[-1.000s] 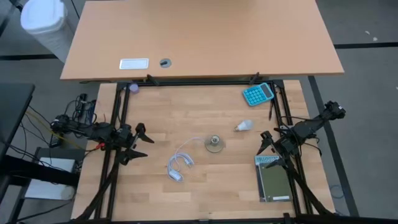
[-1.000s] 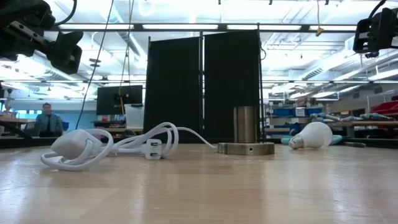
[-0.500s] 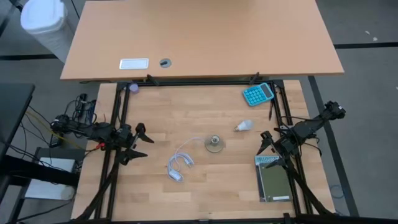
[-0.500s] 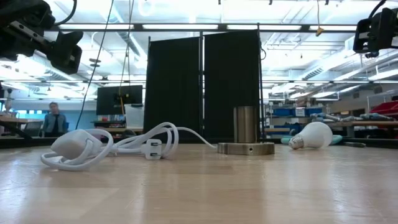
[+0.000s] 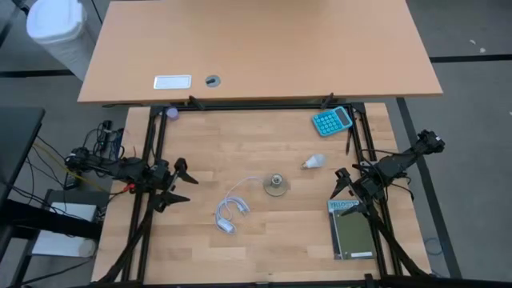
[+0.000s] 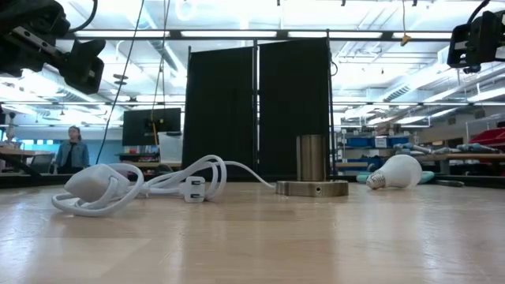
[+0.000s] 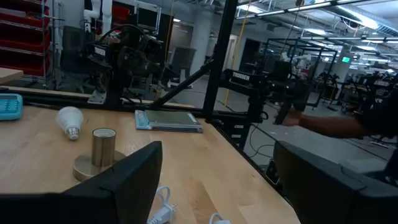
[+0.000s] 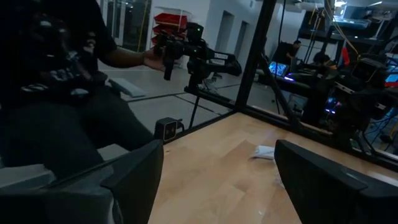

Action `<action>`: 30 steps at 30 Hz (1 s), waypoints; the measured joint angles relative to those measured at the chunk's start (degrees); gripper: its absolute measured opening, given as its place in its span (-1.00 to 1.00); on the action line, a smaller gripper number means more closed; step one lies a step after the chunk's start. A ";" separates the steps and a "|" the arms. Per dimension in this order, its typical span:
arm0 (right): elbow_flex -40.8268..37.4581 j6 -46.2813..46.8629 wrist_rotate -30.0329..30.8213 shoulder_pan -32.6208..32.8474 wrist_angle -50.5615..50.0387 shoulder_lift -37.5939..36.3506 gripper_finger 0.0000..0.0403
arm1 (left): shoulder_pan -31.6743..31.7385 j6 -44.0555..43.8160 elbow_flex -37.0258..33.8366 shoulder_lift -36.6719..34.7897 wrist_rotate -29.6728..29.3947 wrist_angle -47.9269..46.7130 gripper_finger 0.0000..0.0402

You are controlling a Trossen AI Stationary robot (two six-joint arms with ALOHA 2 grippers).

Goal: Screw lightbulb
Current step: Insert the lightbulb into the socket

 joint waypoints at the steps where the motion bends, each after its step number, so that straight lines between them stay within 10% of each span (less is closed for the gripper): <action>1: -0.01 0.01 0.00 0.02 0.01 0.00 0.53 | 0.01 1.53 0.00 -0.02 -0.31 0.02 0.56; 13: -0.01 7.83 0.23 0.00 19.72 0.02 0.53 | 0.02 12.52 0.00 -0.02 -12.64 2.46 0.56; 30: -0.01 16.96 1.29 -0.04 41.42 -0.02 0.53 | 0.00 12.82 0.00 0.00 -14.39 8.51 0.56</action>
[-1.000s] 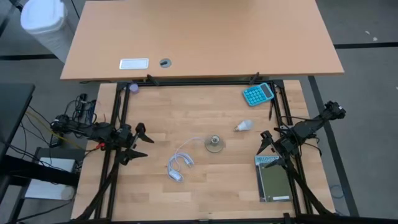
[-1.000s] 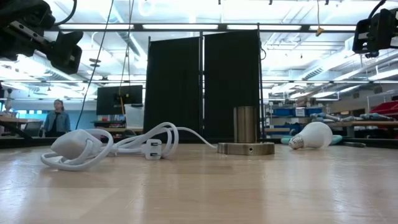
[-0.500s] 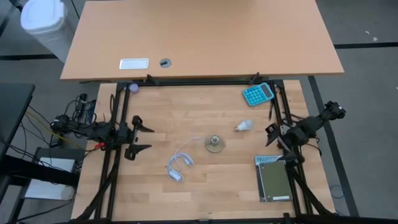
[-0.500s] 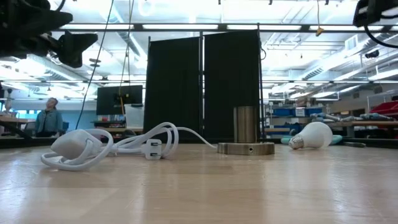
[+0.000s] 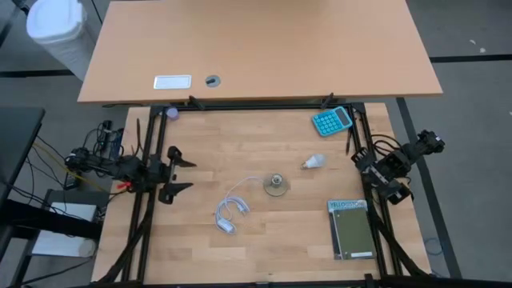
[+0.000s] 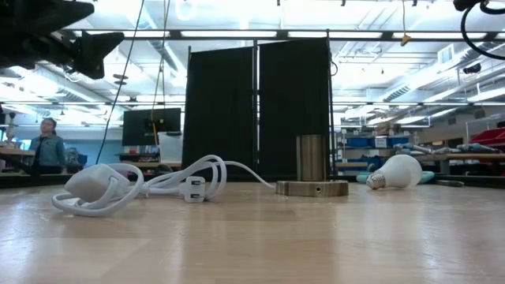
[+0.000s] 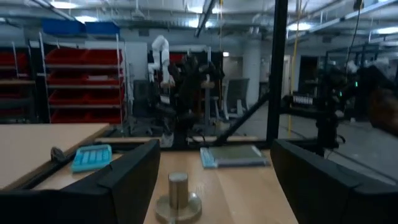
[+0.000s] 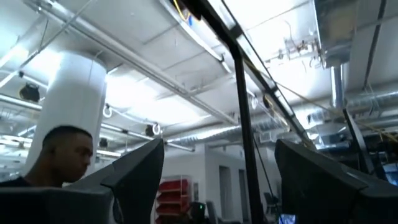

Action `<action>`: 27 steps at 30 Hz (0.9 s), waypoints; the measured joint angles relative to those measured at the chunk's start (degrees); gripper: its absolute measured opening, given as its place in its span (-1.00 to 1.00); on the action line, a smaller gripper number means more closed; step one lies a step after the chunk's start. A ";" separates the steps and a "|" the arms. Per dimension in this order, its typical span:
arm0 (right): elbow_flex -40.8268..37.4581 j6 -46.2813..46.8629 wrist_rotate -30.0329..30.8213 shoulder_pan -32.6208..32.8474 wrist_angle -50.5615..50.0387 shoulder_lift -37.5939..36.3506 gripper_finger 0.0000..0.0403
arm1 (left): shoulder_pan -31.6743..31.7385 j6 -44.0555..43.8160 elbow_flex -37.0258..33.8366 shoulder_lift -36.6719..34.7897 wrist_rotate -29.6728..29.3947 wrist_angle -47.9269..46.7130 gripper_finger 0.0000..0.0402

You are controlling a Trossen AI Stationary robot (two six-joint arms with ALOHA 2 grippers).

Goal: Screw lightbulb
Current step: Insert the lightbulb into the socket

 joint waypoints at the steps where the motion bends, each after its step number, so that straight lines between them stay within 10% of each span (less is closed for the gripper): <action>1: 0.00 -0.18 0.00 0.00 -0.61 0.01 0.53 | 0.01 0.00 0.00 -0.01 -0.03 0.90 0.56; 15: 0.26 -5.21 1.77 -0.09 -1.15 0.04 0.53 | 0.01 -2.84 0.00 -0.02 -3.10 8.27 0.56; 27: 0.39 -8.47 1.26 -0.09 -4.81 0.04 0.53 | 0.01 -3.27 0.00 0.00 -17.92 9.92 0.56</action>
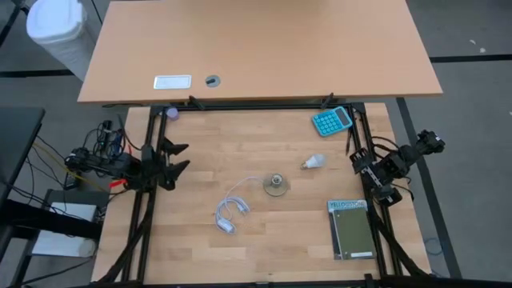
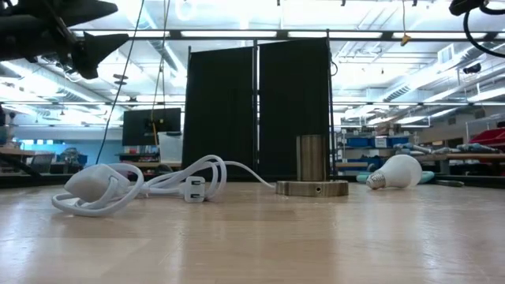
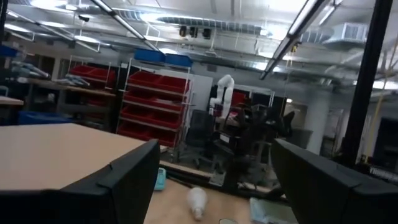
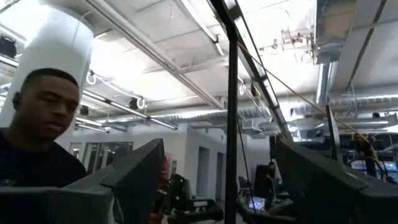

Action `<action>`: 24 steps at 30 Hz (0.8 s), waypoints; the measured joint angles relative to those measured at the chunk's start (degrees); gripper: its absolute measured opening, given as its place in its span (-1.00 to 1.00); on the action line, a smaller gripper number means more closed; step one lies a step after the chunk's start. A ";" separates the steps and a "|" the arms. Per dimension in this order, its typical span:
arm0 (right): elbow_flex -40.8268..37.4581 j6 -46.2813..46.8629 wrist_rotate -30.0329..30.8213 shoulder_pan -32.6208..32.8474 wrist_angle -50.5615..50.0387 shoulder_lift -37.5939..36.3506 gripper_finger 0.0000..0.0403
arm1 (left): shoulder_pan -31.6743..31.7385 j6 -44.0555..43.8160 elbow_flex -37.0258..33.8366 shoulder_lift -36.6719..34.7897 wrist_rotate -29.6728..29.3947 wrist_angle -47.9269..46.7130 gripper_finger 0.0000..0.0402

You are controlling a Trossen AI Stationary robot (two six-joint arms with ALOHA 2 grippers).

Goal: Screw lightbulb
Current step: Insert the lightbulb into the socket

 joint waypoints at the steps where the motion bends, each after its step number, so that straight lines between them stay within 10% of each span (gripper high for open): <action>1: 0.05 0.08 -0.22 0.00 0.09 -0.02 0.53 | 0.00 -0.74 0.00 -0.02 -0.08 0.09 0.56; 6: 0.10 -1.25 0.42 0.01 1.47 0.00 0.53 | 0.00 -5.04 0.00 0.11 -0.74 1.98 0.56; 11: 0.33 -0.36 20.37 0.00 -4.31 0.53 0.53 | 0.00 -5.33 2.10 4.81 -0.76 2.10 0.56; 24: 27.91 -0.03 41.91 -1.14 -40.09 22.10 0.53 | 0.84 3.10 30.89 41.29 -4.33 -11.03 0.56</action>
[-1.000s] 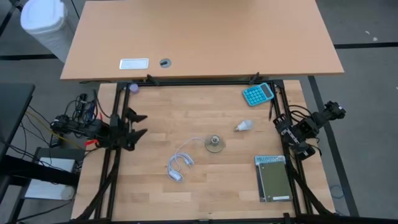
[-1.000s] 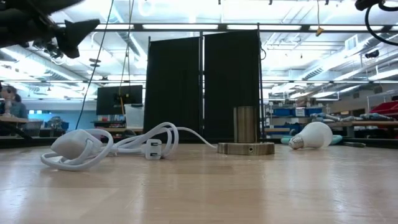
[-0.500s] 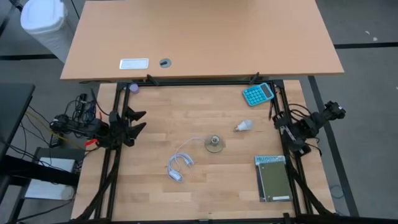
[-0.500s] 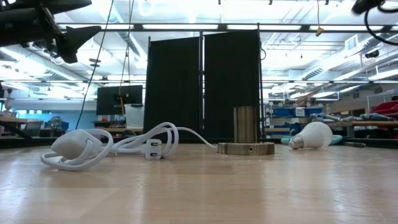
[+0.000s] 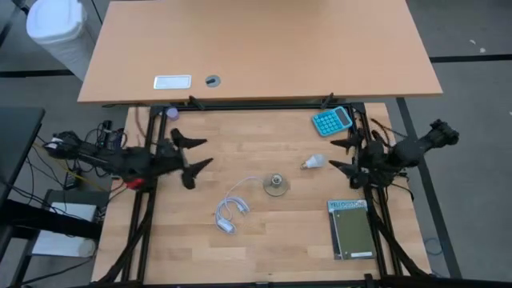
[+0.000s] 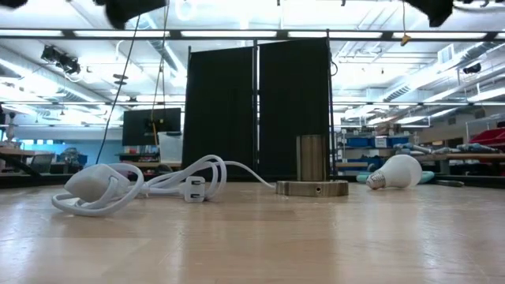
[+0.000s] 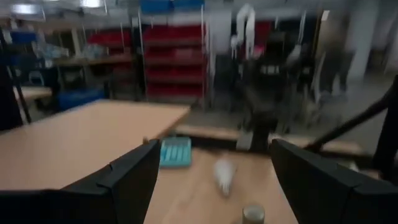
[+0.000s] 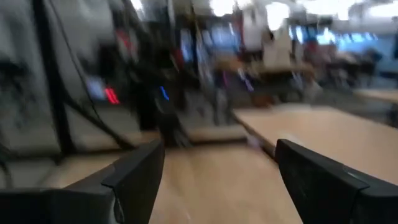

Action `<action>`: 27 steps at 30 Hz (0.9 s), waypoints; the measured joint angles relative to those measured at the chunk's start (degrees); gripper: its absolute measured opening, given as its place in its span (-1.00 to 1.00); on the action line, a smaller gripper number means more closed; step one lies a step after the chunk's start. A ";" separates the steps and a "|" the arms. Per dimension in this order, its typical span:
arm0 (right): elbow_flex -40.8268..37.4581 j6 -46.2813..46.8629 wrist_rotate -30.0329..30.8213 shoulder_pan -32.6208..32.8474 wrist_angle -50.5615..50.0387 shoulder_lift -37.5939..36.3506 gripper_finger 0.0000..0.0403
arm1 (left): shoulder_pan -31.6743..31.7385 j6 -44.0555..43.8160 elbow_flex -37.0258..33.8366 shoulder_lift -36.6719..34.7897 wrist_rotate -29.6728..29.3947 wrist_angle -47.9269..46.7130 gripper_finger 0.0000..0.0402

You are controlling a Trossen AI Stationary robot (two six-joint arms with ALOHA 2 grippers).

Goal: Screw lightbulb
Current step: Insert the lightbulb into the socket

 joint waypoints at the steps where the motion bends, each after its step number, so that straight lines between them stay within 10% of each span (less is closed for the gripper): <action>1: 2.78 0.86 0.09 -0.57 -4.46 2.38 0.53 | 0.21 -0.86 1.87 2.86 0.18 -1.67 0.56; 10: 20.16 4.11 -6.92 -10.37 -28.28 13.49 0.60 | 0.56 -0.81 6.24 23.92 4.93 7.94 0.45; 27: 6.95 7.17 -29.55 -39.68 -26.65 16.67 0.63 | 11.01 -7.82 6.14 39.48 19.98 15.14 0.18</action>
